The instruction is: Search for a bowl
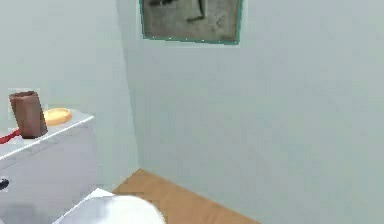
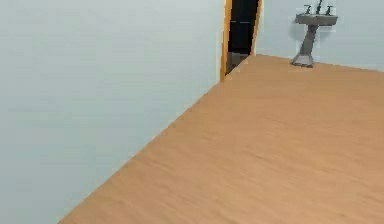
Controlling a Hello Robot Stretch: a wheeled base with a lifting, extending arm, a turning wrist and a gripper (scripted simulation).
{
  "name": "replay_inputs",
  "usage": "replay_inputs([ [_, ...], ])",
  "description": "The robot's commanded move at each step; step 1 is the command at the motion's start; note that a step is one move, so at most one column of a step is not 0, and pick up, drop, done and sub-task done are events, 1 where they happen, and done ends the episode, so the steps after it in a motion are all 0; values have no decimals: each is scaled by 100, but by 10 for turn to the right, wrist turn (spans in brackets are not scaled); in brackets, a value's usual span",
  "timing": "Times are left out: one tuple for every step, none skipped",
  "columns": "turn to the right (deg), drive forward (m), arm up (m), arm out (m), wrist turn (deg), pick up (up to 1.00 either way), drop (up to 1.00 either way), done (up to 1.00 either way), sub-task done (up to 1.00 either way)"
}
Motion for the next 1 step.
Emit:
replay_inputs([
  [450,0,0,0,0,0,0,0,0],
])
